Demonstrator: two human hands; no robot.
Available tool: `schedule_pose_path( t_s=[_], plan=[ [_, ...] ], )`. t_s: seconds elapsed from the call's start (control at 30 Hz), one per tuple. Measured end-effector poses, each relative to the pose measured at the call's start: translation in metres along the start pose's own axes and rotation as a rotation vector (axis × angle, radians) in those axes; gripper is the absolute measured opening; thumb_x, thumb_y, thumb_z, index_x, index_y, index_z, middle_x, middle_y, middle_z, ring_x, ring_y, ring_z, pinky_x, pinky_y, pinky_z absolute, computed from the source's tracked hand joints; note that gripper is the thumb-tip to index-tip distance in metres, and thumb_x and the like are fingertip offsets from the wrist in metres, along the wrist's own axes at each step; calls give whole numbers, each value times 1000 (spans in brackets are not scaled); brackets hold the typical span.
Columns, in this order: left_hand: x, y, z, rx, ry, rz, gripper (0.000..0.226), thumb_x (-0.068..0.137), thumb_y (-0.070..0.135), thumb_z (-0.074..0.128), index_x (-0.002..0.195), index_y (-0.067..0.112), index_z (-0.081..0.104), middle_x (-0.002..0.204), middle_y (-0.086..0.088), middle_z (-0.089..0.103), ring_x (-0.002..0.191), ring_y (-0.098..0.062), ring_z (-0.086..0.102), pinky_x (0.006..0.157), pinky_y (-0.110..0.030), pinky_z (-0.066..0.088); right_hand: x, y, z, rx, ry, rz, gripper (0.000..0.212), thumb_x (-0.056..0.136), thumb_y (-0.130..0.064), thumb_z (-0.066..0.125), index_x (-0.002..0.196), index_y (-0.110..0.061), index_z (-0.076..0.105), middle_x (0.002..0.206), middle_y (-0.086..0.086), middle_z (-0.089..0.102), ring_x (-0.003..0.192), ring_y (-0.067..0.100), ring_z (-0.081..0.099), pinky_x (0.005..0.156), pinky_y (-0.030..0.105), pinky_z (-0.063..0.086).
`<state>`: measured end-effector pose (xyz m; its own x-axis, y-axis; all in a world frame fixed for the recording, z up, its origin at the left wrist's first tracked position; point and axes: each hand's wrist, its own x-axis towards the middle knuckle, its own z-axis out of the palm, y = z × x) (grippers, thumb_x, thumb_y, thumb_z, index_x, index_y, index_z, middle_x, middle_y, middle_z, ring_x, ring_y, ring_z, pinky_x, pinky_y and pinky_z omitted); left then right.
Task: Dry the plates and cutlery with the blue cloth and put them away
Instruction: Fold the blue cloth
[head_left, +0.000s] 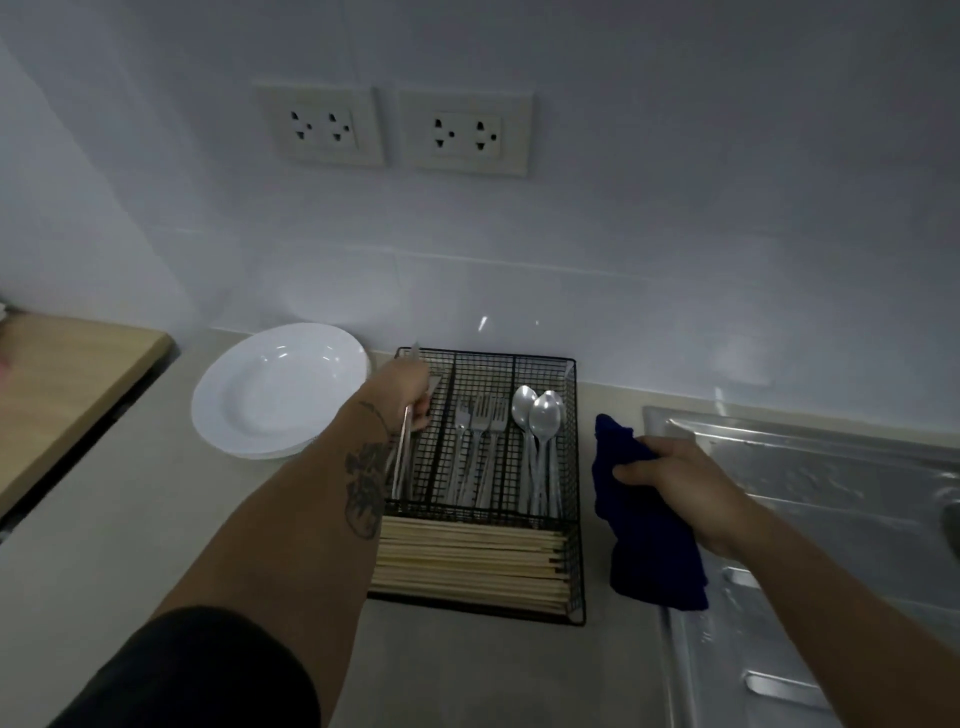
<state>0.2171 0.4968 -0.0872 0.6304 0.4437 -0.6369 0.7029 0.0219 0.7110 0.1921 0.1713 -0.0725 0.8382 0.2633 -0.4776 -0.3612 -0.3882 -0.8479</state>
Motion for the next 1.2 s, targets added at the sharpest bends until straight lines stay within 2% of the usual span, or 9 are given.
schedule_pose_path(
  t_s=[0.1, 0.23, 0.3, 0.43, 0.53, 0.73, 0.9, 1.07, 1.2],
  plan=[
    [5, -10, 7, 206, 36, 121, 25, 94, 10, 47, 113, 0, 61, 86, -20, 69, 69, -29, 61, 74, -40, 56, -2, 0, -1, 21, 10, 15, 15, 86, -1, 69, 101, -4, 72, 96, 20, 75, 90, 41, 72, 87, 54, 58],
    [-10, -11, 8, 436, 146, 259, 38, 97, 20, 49, 123, -5, 61, 125, -26, 63, 113, -40, 62, 97, -43, 53, -6, 0, 2, 63, 10, 23, 18, 86, 0, 70, 103, -8, 71, 98, 18, 75, 91, 38, 72, 88, 54, 58],
    [-25, -7, 9, 552, 183, 311, 39, 100, 28, 47, 115, -2, 65, 116, -23, 66, 109, -37, 63, 97, -40, 51, -13, 1, 3, 74, 7, 19, 21, 86, -1, 70, 105, -9, 70, 100, 17, 75, 92, 36, 72, 89, 53, 58],
    [-56, -2, 13, 615, 172, 373, 32, 94, 26, 52, 76, 1, 61, 81, -14, 65, 76, -26, 60, 71, -31, 50, -37, 0, 1, 55, -8, 3, 30, 86, 1, 68, 112, -13, 66, 106, 15, 73, 96, 33, 70, 89, 49, 57],
    [-94, 0, 30, 618, -23, 424, 13, 90, 13, 55, 91, 5, 65, 99, -18, 69, 90, -34, 68, 83, -41, 59, -63, 2, -4, 28, -20, -15, 35, 87, 2, 65, 117, -15, 62, 109, 14, 71, 99, 33, 68, 87, 45, 56],
    [-185, -28, 85, 628, -512, 497, 38, 87, 22, 68, 125, 19, 62, 118, -6, 64, 107, -22, 64, 86, -37, 59, -116, 11, -9, -15, -31, -49, 41, 85, 3, 62, 122, -15, 56, 114, 13, 66, 102, 29, 65, 83, 39, 54],
    [-218, -62, 124, 588, -515, 581, 18, 89, 14, 65, 107, 12, 66, 106, -7, 67, 100, -22, 65, 83, -36, 56, -152, 34, -18, -78, -29, -101, 47, 81, 2, 71, 121, -15, 51, 113, 12, 66, 101, 26, 67, 89, 41, 57],
    [-242, -92, 138, 522, -549, 533, 14, 92, 8, 56, 105, 8, 60, 103, -11, 65, 89, -20, 64, 68, -30, 54, -178, 62, -30, -57, 107, -115, 78, 76, 8, 78, 130, -23, 30, 111, 9, 60, 93, 18, 63, 67, 22, 53],
    [-261, -111, 144, 395, -591, 432, 21, 93, 8, 56, 114, 10, 55, 110, -15, 66, 96, -27, 67, 71, -37, 58, -191, 82, -38, -263, 130, -150, 36, 81, -1, 75, 112, -14, 61, 98, 6, 71, 88, 20, 69, 75, 33, 59]
  ],
)
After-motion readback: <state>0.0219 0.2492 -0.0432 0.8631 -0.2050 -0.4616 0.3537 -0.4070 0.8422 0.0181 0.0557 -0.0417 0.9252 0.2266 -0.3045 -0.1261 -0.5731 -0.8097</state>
